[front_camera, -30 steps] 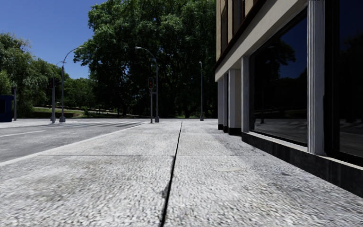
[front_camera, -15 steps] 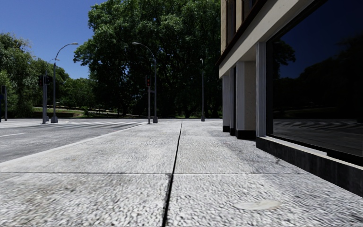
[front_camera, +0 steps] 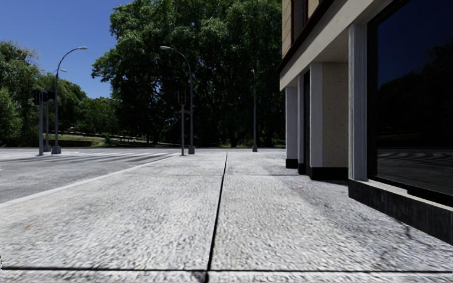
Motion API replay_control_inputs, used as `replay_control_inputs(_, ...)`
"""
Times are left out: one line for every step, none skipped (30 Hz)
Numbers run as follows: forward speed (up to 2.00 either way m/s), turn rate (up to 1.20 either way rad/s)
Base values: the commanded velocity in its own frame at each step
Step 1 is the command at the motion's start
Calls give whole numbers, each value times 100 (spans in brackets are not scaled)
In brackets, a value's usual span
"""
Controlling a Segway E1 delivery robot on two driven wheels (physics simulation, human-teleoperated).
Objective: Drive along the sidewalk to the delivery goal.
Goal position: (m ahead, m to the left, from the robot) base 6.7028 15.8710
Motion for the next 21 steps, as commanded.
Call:
replay_control_inputs(200,0)
replay_control_inputs(200,0)
replay_control_inputs(200,0)
replay_control_inputs(200,0)
replay_control_inputs(200,0)
replay_control_inputs(200,0)
replay_control_inputs(200,0)
replay_control_inputs(200,0)
replay_control_inputs(200,0)
replay_control_inputs(200,0)
replay_control_inputs(200,0)
replay_control_inputs(200,0)
replay_control_inputs(200,0)
replay_control_inputs(200,0)
replay_control_inputs(200,0)
replay_control_inputs(200,0)
replay_control_inputs(200,0)
replay_control_inputs(200,0)
replay_control_inputs(200,0)
replay_control_inputs(200,0)
replay_control_inputs(200,0)
